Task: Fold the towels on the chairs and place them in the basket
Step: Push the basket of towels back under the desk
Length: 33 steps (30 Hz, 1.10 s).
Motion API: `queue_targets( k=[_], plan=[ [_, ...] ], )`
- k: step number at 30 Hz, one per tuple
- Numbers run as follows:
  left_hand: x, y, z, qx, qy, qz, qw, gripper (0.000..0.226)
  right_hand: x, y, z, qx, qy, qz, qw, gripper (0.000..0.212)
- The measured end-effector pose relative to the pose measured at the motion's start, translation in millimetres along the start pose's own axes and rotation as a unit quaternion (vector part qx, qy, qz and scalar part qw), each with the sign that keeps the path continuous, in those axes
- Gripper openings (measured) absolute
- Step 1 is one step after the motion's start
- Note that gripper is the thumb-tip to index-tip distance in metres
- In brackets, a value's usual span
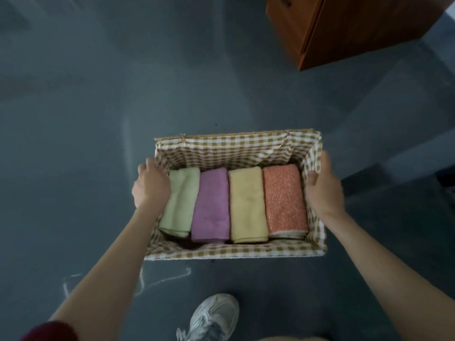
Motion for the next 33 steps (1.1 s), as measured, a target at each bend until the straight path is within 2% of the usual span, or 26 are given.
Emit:
queue_targets(
  k=[7, 11, 16, 21, 27, 33],
  plan=[
    [-7.7, -2.2, 3.9, -0.057, -0.048, -0.062, 0.995, 0.029, -3.7, -5.7, -1.4, 0.041, 0.045, -0.023, 0.998, 0.059],
    [-19.5, -1.9, 9.1, -0.044, -0.071, -0.111, 0.990, 0.030, -1.7, -11.3, -1.3, 0.079, 0.062, -0.065, 0.993, 0.070],
    [-48.0, -6.8, 8.5, -0.051, -0.096, -0.123, 0.986, 0.029, -21.6, -25.7, -22.0, 0.126, 0.071, -0.048, 0.988, 0.065],
    [-94.3, -12.1, 19.7, -0.063, -0.126, -0.118, 0.983, 0.027, -57.2, -23.0, -50.3, 0.140, 0.077, -0.041, 0.986, 0.067],
    [-172.8, -4.8, 51.1, -0.071, -0.171, -0.160, 0.969, 0.024, -122.2, -14.7, -114.1, 0.170, 0.088, -0.037, 0.981, 0.070],
    [-258.8, 21.4, 138.5, -0.026, -0.147, -0.192, 0.970, 0.043, -195.8, 9.8, -160.2, 0.226, 0.135, -0.010, 0.965, 0.069]
  ],
)
Point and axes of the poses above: each hand's wrist, its own y-axis towards the middle knuckle, its own x-axis out of the palm, z = x × y, the point moved 9 cm from there along y, towards the middle knuckle, and after that the axes turned 5 degrees about y, right-handed, at the moved point
